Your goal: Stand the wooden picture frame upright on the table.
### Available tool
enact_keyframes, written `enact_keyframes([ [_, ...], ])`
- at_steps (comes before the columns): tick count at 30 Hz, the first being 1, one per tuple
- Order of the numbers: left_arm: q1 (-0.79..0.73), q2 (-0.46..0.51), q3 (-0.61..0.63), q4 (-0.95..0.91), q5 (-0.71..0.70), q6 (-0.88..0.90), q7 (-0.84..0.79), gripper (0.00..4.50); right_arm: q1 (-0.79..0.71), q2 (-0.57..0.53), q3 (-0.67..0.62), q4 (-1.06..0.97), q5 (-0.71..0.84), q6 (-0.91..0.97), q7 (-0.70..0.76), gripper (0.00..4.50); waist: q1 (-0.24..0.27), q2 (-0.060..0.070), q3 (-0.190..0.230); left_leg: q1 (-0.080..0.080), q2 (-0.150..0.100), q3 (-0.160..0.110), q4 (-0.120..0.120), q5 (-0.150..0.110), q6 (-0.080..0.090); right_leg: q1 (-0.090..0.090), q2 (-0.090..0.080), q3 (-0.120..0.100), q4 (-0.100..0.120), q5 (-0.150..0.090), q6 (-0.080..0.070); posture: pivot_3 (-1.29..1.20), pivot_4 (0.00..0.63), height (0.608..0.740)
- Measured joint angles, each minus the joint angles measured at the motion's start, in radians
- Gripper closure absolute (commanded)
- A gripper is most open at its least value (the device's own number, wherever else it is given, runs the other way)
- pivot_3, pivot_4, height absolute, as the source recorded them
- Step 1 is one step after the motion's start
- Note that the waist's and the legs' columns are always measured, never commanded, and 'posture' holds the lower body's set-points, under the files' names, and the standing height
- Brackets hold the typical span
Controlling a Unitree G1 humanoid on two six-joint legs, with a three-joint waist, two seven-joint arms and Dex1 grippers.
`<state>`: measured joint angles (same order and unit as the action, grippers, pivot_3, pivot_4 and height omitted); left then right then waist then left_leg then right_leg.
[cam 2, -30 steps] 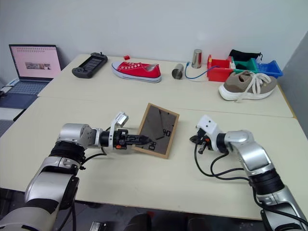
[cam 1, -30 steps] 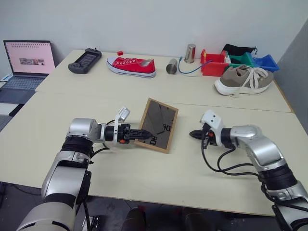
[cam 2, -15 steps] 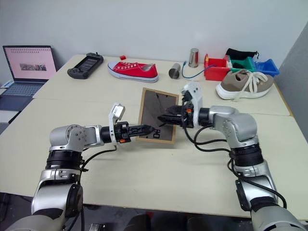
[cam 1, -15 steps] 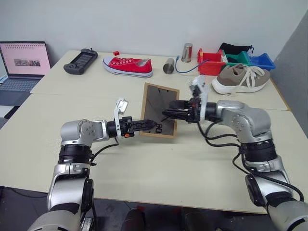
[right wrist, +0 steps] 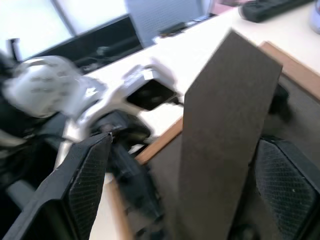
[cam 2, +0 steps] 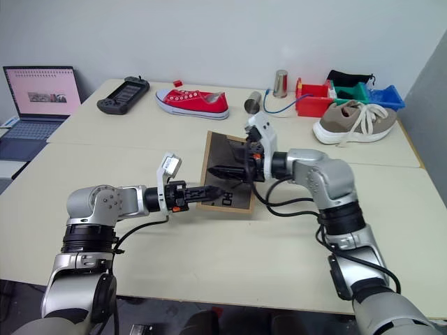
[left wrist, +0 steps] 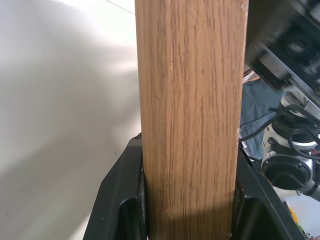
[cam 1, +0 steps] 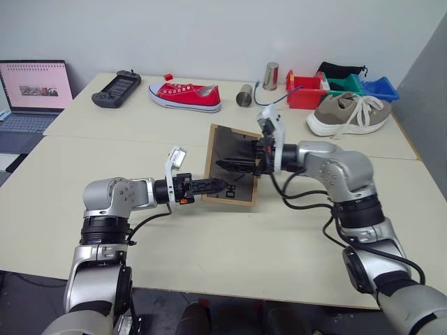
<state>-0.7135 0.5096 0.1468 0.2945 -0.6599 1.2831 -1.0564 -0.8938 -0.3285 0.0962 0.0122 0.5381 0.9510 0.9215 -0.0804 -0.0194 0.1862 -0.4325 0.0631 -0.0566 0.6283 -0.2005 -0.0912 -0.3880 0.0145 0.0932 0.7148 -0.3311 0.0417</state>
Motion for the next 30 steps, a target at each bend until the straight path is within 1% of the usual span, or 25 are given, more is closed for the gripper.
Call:
enact_keyframes([
  [6, 0.002, -0.006, -0.001, -0.005, -0.013, 0.011, 0.024, 3.19, 0.037, -0.047, -0.005, -0.031, 0.028, 0.014, 0.02, 0.14, -0.001, 0.0, 0.0, 0.0, 0.0, 0.0, 0.0, 0.0, 0.0, 0.0, 0.0, 0.0, 0.0, 0.0, 0.0, 0.0, 0.15, 0.74],
  [9, 0.002, -0.008, 0.001, -0.01, -0.037, 0.026, 0.04, 3.19, 0.076, -0.09, -0.007, -0.033, 0.031, 0.014, 0.016, 0.14, 0.0, 0.0, 0.0, 0.0, 0.0, 0.0, 0.0, 0.0, 0.0, 0.0, 0.0, 0.0, 0.0, 0.0, 0.0, 0.0, 0.15, 0.74],
  [11, 0.002, -0.01, 0.01, -0.013, -0.048, 0.043, 0.048, 3.19, 0.117, -0.145, -0.023, -0.045, 0.03, 0.008, 0.015, 0.14, 0.001, 0.0, 0.0, 0.0, 0.0, 0.0, 0.0, 0.0, 0.0, 0.0, 0.0, 0.001, -0.001, 0.0, 0.0, 0.0, 0.15, 0.74],
  [14, 0.003, -0.004, 0.024, -0.015, -0.069, 0.069, 0.066, 3.19, 0.18, -0.269, -0.053, -0.053, -0.024, -0.047, 0.012, 0.14, 0.006, 0.0, 0.0, 0.0, -0.001, 0.001, 0.0, 0.0, 0.0, 0.0, 0.0, 0.001, -0.002, 0.0, 0.0, 0.0, 0.15, 0.74],
  [16, 0.002, -0.005, 0.033, -0.015, -0.079, 0.078, 0.073, 3.19, 0.207, -0.311, -0.055, -0.059, -0.057, -0.115, 0.018, 0.14, 0.007, 0.0, 0.0, 0.0, 0.0, 0.001, 0.0, 0.0, 0.0, 0.0, 0.0, 0.001, -0.002, 0.0, 0.0, 0.0, 0.15, 0.74],
  [19, 0.0, -0.024, 0.076, -0.015, -0.126, 0.155, 0.104, 3.19, 0.296, -0.392, 0.006, -0.049, -0.273, -0.5, 0.0, 0.14, 0.005, -0.001, 0.0, 0.0, 0.0, 0.001, 0.0, 0.0, 0.0, 0.0, 0.001, 0.002, -0.003, -0.001, 0.001, 0.0, 0.15, 0.74],
  [20, 0.0, -0.025, 0.089, -0.016, -0.141, 0.188, 0.114, 3.19, 0.318, -0.396, 0.031, -0.006, -0.366, -0.679, -0.027, 0.14, 0.002, -0.001, 0.0, 0.0, 0.0, 0.002, 0.0, 0.0, 0.0, 0.0, 0.001, 0.003, -0.003, -0.001, 0.002, 0.0, 0.15, 0.74],
  [21, 0.0, -0.028, 0.098, -0.016, -0.148, 0.205, 0.121, 3.19, 0.321, -0.395, 0.045, 0.017, -0.405, -0.76, -0.044, 0.14, -0.002, -0.001, 0.0, 0.0, 0.0, 0.003, 0.0, 0.0, 0.0, 0.0, 0.001, 0.003, -0.003, -0.001, 0.002, 0.0, 0.15, 0.74],
  [22, -0.001, -0.046, 0.121, -0.016, -0.165, 0.249, 0.14, 3.19, 0.325, -0.384, 0.074, 0.081, -0.491, -0.947, -0.093, 0.14, -0.006, -0.001, 0.0, 0.0, 0.0, 0.004, 0.0, 0.0, 0.0, 0.0, 0.0, 0.004, -0.002, -0.001, 0.001, 0.0, 0.15, 0.74],
  [24, -0.005, -0.067, 0.142, -0.008, -0.208, 0.305, 0.175, 3.19, 0.312, -0.368, 0.114, 0.198, -0.628, -1.222, -0.194, 0.14, -0.007, -0.001, 0.0, 0.001, 0.0, 0.003, 0.001, 0.0, 0.0, 0.0, 0.0, 0.004, -0.001, -0.001, 0.001, 0.0, 0.15, 0.74],
  [27, -0.002, -0.064, 0.144, 0.015, -0.308, 0.326, 0.237, 3.19, 0.259, -0.355, 0.148, 0.346, -0.792, -1.533, -0.339, 0.14, -0.007, -0.001, 0.0, 0.001, 0.0, 0.003, 0.001, 0.0, -0.001, 0.0, 0.0, 0.004, -0.001, -0.001, 0.001, 0.0, 0.15, 0.74],
  [30, 0.009, -0.061, 0.145, 0.038, -0.42, 0.327, 0.313, 3.19, 0.194, -0.335, 0.162, 0.422, -0.92, -1.75, -0.476, 0.14, -0.006, -0.001, 0.0, 0.001, 0.0, 0.003, 0.001, 0.002, -0.004, 0.0, 0.0, 0.004, 0.0, -0.001, 0.001, 0.0, 0.15, 0.74],
])
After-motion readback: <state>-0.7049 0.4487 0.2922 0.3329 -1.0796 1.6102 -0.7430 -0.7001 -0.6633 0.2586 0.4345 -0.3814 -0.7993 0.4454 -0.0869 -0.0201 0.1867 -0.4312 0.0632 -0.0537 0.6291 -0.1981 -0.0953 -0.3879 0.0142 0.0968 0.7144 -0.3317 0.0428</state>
